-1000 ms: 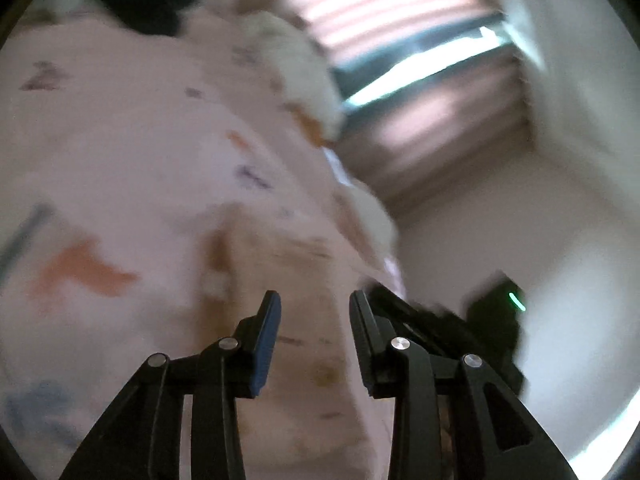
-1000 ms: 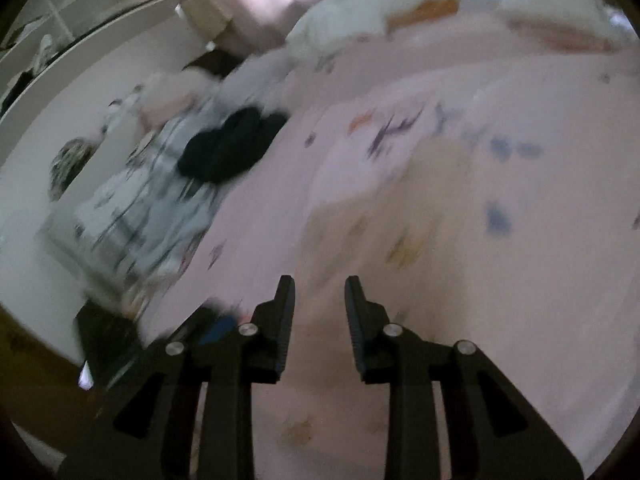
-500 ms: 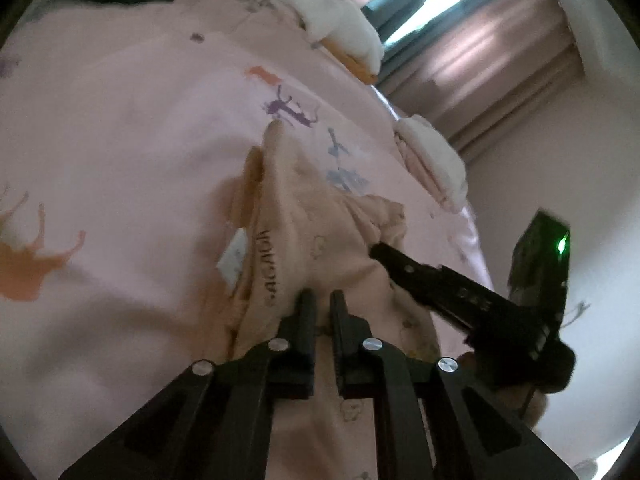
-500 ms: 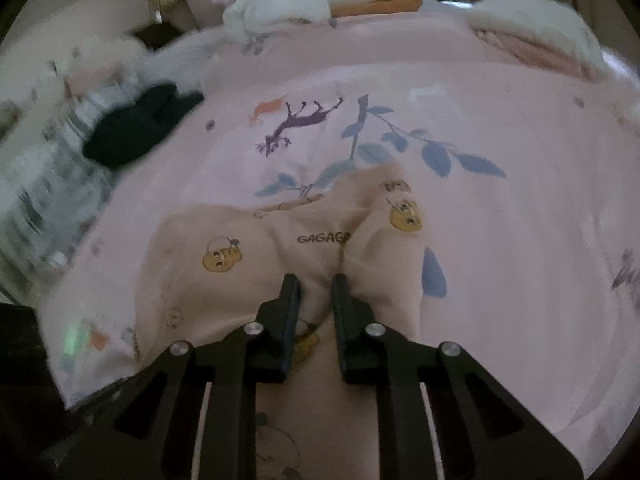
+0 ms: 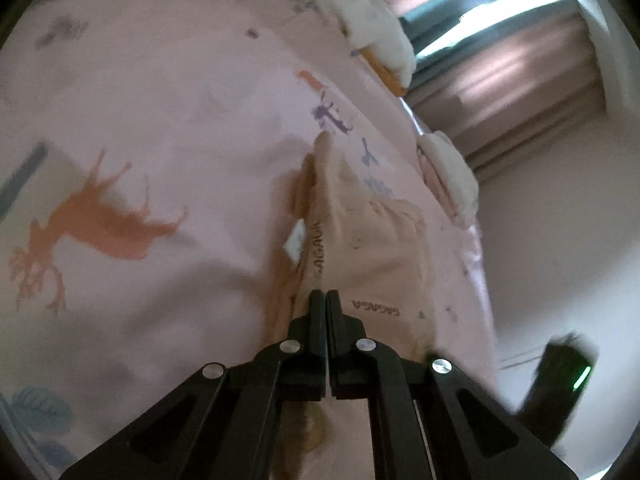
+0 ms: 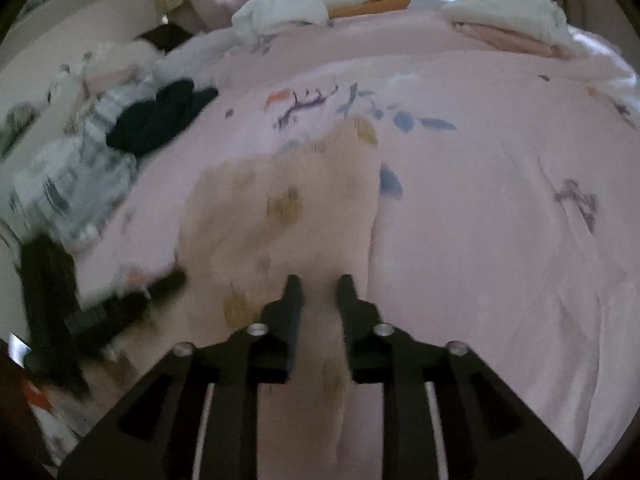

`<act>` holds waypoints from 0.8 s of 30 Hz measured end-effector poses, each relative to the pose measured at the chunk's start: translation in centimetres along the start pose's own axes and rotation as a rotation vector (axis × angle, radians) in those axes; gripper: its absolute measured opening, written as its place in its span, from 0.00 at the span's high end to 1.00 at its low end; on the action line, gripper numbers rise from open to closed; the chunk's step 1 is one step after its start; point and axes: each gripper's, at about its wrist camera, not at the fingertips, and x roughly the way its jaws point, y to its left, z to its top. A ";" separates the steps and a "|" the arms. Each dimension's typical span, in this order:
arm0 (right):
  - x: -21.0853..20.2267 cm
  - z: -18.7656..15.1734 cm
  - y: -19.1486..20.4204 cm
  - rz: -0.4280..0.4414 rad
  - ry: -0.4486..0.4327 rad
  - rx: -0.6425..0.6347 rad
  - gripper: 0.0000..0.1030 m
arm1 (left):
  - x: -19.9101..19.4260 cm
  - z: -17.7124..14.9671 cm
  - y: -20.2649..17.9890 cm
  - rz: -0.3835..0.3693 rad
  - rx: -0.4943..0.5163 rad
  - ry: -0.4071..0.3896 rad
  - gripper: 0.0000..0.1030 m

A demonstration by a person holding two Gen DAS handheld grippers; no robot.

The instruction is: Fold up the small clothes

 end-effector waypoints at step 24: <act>-1.1 -1.0 -3.9 0.144 0.043 0.247 0.32 | 1.1 -1.6 -3.1 0.019 0.250 0.124 0.32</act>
